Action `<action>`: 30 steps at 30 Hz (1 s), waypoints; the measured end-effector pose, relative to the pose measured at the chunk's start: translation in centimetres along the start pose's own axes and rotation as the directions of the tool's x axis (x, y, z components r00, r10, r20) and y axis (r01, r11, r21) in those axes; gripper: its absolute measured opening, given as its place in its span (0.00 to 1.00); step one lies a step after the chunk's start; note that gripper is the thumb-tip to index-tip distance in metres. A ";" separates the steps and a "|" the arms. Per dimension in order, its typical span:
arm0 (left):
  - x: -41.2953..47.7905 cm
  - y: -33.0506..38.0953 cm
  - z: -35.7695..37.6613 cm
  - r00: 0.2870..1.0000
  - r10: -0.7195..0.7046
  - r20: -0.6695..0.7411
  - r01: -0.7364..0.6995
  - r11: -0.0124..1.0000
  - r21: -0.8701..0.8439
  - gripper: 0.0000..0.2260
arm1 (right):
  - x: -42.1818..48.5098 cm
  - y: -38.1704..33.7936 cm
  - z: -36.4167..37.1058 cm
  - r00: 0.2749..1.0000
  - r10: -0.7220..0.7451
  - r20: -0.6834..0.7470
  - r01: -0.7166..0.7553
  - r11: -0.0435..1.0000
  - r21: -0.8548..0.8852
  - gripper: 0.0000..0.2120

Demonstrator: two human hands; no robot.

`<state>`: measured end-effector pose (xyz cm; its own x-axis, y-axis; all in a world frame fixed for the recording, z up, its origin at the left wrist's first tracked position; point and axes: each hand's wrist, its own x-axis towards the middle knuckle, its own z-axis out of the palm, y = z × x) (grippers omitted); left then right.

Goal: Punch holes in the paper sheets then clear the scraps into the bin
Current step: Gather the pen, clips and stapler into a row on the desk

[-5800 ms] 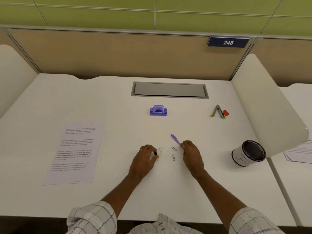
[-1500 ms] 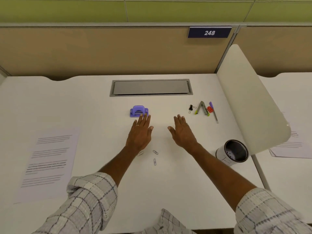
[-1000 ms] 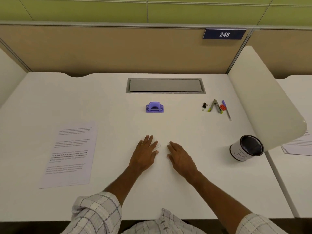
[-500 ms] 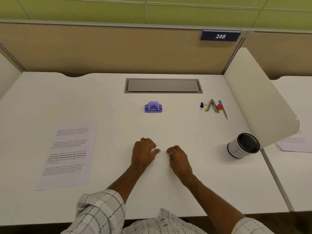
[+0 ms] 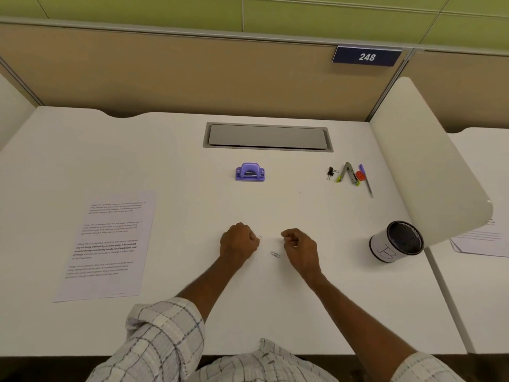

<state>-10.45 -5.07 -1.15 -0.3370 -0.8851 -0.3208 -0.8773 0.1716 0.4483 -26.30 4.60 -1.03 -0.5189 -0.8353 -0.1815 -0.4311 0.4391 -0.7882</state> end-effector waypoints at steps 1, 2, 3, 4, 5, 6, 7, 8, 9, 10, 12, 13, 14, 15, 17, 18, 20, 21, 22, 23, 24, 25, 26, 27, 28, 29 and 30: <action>0.1 0.1 0.0 1.000 -0.007 0.011 0.007 1.000 -0.011 0.12 | 0.1 0.2 -0.2 1.000 0.006 0.022 -0.006 0.999 -0.037 0.17; 0.1 0.2 0.0 1.000 -0.013 0.017 0.013 1.000 -0.022 0.11 | 0.1 0.3 -0.5 0.999 0.015 0.047 -0.011 0.996 -0.084 0.18; 0.1 0.3 0.1 1.000 -0.015 0.018 0.015 0.999 -0.033 0.10 | 0.0 0.5 -0.6 0.997 0.025 0.071 -0.016 0.991 -0.129 0.17; 0.0 0.4 0.1 1.000 -0.012 0.020 0.013 0.999 -0.043 0.09 | -0.1 0.6 -0.7 0.995 0.031 0.094 -0.015 0.986 -0.165 0.16; -0.1 0.5 0.2 1.000 -0.004 0.025 0.005 0.999 -0.050 0.08 | -0.2 0.8 -0.6 0.992 0.024 0.121 -0.001 0.982 -0.189 0.14; -0.2 0.5 0.3 0.999 0.008 0.032 -0.007 0.998 -0.057 0.07 | -0.4 0.9 -0.4 0.988 0.013 0.151 0.018 0.979 -0.202 0.12; -0.3 0.5 0.4 0.999 0.020 0.040 -0.017 0.998 -0.067 0.05 | -0.6 1.0 -0.2 0.983 0.010 0.182 0.029 0.978 -0.206 0.09; -0.5 0.4 0.6 0.999 0.028 0.045 -0.024 0.996 -0.087 0.04 | -0.8 1.0 0.0 0.978 0.023 0.205 0.020 0.979 -0.205 0.06; -0.6 0.3 0.7 0.998 0.029 0.049 -0.023 0.992 -0.126 0.04 | -0.9 0.9 0.2 0.975 0.042 0.220 0.003 0.979 -0.202 0.04; -0.6 0.2 0.9 0.998 0.024 0.053 -0.014 0.983 -0.185 0.04 | -1.0 0.9 0.3 0.974 0.049 0.221 -0.001 0.977 -0.212 0.04; -0.7 0.0 1.1 0.999 0.013 0.047 0.003 0.948 -0.317 0.10 | -0.8 0.8 0.6 0.975 0.009 0.221 0.057 0.955 -0.291 0.03; -0.6 -0.1 1.1 0.999 0.012 0.030 0.000 0.929 -0.370 0.13 | -0.7 0.7 0.7 0.974 -0.015 0.224 0.092 0.937 -0.336 0.02; -0.6 -0.3 1.1 1.000 0.012 0.002 -0.010 0.914 -0.407 0.15 | -0.6 0.6 0.9 0.972 -0.034 0.232 0.120 0.922 -0.368 0.01; -0.5 -0.4 1.1 0.999 0.005 -0.033 -0.018 0.905 -0.425 0.16 | -0.6 0.5 1.0 0.969 -0.048 0.244 0.143 0.912 -0.385 0.02; -0.3 -0.7 0.9 0.996 -0.017 -0.091 -0.025 0.896 -0.443 0.14 | -0.4 0.4 1.2 0.958 -0.048 0.283 0.170 0.889 -0.425 0.05; -0.2 -0.8 0.9 0.995 -0.017 -0.102 -0.031 0.893 -0.449 0.13 | -0.4 0.3 1.3 0.949 -0.040 0.312 0.187 0.870 -0.457 0.06; -0.1 -1.1 0.8 0.995 -0.006 -0.097 -0.039 0.890 -0.454 0.11 | -0.2 0.1 1.3 0.927 -0.039 0.373 0.239 0.829 -0.505 0.08; -0.2 -1.1 0.8 0.996 -0.002 -0.092 -0.041 0.888 -0.458 0.10 | -0.2 0.1 1.3 0.921 -0.049 0.387 0.260 0.817 -0.514 0.09; -0.1 -1.2 0.8 0.996 0.001 -0.091 -0.043 0.882 -0.469 0.10 | -0.4 0.1 1.3 0.918 -0.060 0.392 0.273 0.812 -0.516 0.08; -0.1 -1.3 0.8 0.996 0.000 -0.091 -0.044 0.873 -0.485 0.09 | -0.5 0.1 1.3 0.917 -0.070 0.393 0.282 0.811 -0.512 0.07; 0.0 -1.4 0.8 0.996 -0.005 -0.086 -0.040 0.861 -0.506 0.09 | -0.7 0.1 1.3 0.915 -0.080 0.394 0.288 0.813 -0.505 0.06; 0.1 -1.5 0.8 0.997 -0.016 -0.073 -0.025 0.845 -0.535 0.08 | -0.8 0.1 1.2 0.913 -0.088 0.398 0.296 0.816 -0.497 0.04; 0.1 -1.6 0.8 0.998 -0.034 -0.054 -0.003 0.821 -0.570 0.08 | -0.9 0.0 1.0 0.911 -0.096 0.402 0.302 0.820 -0.487 0.05; 0.3 -1.7 0.7 0.998 -0.052 -0.031 0.022 0.794 -0.607 0.08 | -0.9 -0.1 0.9 0.910 -0.102 0.401 0.303 0.825 -0.477 0.06; 0.4 -1.7 0.7 0.998 -0.064 -0.009 0.044 0.767 -0.641 0.08 | -0.8 -0.1 0.8 0.912 -0.108 0.396 0.300 0.833 -0.465 0.06; 0.6 -1.7 0.7 0.997 -0.071 0.010 0.059 0.741 -0.669 0.08 | -0.6 -0.1 0.7 0.916 -0.114 0.384 0.293 0.846 -0.446 0.06; 0.7 -1.5 0.7 0.997 -0.075 0.029 0.074 0.717 -0.693 0.08 | -0.3 0.0 0.6 0.924 -0.112 0.366 0.269 0.870 -0.412 0.06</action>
<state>-9.59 -5.66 -2.62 -0.2803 -0.8827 -0.3772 -0.4168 -0.2420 0.8762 -25.67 4.65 -1.29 -0.1607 -0.9420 -0.2946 -0.8193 0.2937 -0.4924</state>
